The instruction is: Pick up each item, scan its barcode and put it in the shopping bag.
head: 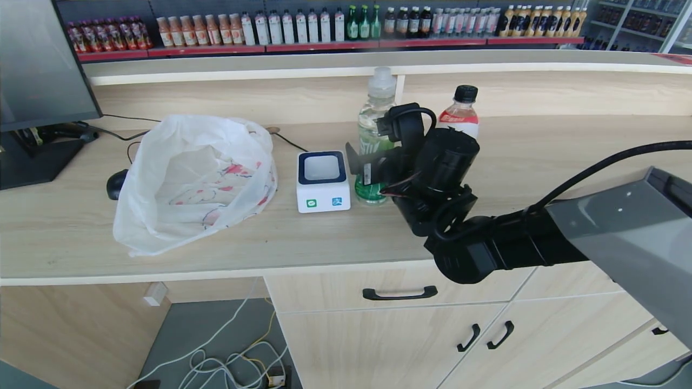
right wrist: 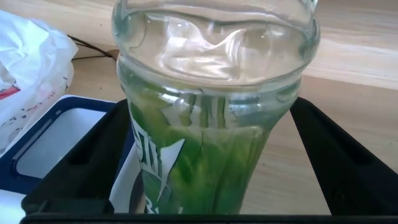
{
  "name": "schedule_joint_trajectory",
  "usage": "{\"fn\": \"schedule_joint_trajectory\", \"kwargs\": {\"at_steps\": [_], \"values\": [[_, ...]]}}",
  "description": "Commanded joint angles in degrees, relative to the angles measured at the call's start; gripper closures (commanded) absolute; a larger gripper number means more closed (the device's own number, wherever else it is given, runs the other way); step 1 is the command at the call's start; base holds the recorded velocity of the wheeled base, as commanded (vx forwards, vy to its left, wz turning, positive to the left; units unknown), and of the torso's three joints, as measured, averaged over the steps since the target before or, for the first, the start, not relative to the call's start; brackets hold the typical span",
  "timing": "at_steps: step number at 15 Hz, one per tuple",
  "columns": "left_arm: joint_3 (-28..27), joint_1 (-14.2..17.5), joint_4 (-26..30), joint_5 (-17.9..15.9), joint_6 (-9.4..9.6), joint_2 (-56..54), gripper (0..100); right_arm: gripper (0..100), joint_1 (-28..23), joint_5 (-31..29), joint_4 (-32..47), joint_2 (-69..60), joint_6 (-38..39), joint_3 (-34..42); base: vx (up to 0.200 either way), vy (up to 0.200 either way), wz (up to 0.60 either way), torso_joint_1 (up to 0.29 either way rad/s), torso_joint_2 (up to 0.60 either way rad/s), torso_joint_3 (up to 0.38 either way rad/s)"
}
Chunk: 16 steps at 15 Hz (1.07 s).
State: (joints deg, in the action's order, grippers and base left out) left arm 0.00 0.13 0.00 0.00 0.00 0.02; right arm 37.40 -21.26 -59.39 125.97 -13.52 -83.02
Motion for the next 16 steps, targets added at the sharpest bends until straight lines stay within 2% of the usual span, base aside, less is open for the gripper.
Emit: {"fn": "schedule_joint_trajectory", "kwargs": {"at_steps": [1,16], "values": [[0.0,0.0,0.0,0.0,0.0,0.0,0,0,0.0,0.0,0.0,0.7,0.0,-0.7,0.0,0.0,0.0,0.0,0.0,0.0],[0.0,0.0,0.0,0.0,0.0,0.0,0,0,-1.8,0.0,1.6,2.4,1.0,-3.2,0.0,0.0,0.0,0.0,0.0,0.0]]}}
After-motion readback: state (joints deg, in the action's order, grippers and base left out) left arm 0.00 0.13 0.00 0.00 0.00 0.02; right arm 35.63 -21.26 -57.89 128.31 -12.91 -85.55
